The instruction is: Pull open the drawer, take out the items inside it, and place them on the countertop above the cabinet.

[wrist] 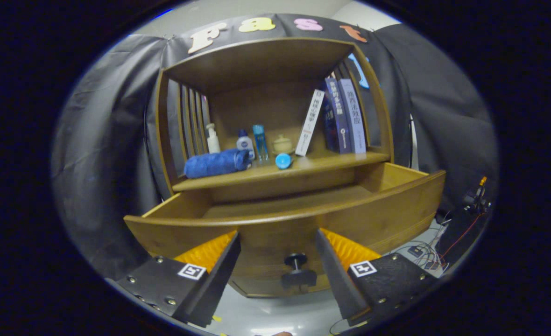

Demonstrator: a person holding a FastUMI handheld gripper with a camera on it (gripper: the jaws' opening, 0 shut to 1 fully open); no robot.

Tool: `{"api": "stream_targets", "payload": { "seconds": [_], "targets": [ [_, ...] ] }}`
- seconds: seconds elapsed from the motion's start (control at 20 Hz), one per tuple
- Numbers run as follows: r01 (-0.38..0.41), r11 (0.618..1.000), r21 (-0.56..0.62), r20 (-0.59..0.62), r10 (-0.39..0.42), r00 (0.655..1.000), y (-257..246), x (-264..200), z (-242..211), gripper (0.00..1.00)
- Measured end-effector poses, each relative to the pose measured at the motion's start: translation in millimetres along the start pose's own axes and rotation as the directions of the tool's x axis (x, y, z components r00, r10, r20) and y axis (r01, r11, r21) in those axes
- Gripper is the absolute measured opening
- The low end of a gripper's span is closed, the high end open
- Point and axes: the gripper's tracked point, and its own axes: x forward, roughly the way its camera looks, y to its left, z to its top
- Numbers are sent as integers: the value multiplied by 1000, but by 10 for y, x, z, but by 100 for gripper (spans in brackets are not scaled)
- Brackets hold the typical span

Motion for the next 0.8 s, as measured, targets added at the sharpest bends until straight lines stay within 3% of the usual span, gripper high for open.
{"api": "stream_targets", "payload": {
  "seconds": [0.8],
  "targets": [
    [5, 1000, -5, -39, -5, 999, 68, 750, 87, 98]
  ]
}}
